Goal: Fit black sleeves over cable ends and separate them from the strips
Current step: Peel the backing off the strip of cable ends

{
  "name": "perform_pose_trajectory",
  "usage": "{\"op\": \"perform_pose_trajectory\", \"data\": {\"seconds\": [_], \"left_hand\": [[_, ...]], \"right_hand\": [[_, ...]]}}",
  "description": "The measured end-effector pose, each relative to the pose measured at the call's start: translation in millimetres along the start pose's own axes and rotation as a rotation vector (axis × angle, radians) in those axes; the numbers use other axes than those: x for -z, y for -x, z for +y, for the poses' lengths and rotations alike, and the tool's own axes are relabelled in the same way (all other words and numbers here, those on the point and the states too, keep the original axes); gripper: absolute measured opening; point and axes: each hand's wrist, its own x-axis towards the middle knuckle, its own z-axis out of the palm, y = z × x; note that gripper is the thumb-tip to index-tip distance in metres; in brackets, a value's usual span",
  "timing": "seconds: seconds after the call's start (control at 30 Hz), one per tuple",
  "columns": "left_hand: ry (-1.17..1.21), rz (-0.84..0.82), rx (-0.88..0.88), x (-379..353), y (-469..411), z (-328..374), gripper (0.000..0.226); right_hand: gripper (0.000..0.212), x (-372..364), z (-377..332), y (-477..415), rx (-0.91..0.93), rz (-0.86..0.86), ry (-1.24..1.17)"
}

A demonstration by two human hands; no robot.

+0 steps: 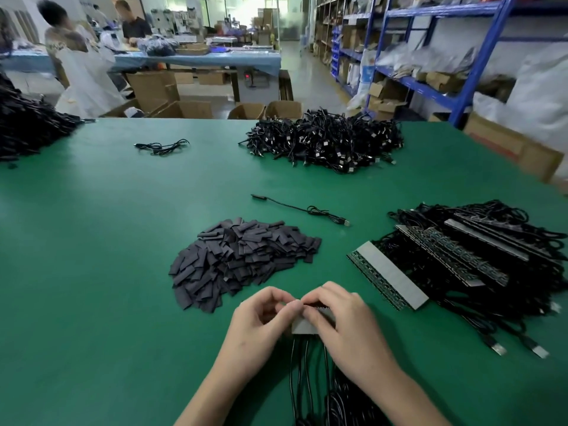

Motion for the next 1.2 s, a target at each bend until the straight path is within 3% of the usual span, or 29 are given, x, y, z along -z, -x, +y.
{"op": "perform_pose_trajectory", "data": {"seconds": [0.27, 0.53, 0.8, 1.0, 1.2], "left_hand": [[-0.212, -0.007, -0.1, -5.7, 0.6, -2.6, 0.05], [-0.177, -0.044, -0.108, -5.7, -1.6, -0.1, 0.038], [-0.167, -0.044, -0.136, -6.2, -0.7, 1.3, 0.051], [-0.172, 0.082, -0.116, -19.7, 4.7, 2.1, 0.044], [-0.227, 0.147, -0.107, -28.6, 3.2, 3.0, 0.054]], "right_hand": [[0.012, -8.9, -4.1, 4.2, -0.026, 0.132, -0.063], [0.008, -11.7, -0.6, 2.9, -0.046, 0.147, -0.177], [0.007, -12.9, -2.1, 2.1, -0.076, 0.165, -0.192], [0.03, -11.8, -6.6, 3.4, -0.066, 0.162, 0.07], [0.038, -7.9, -14.8, 3.9, -0.108, 0.2, 0.169]]}}
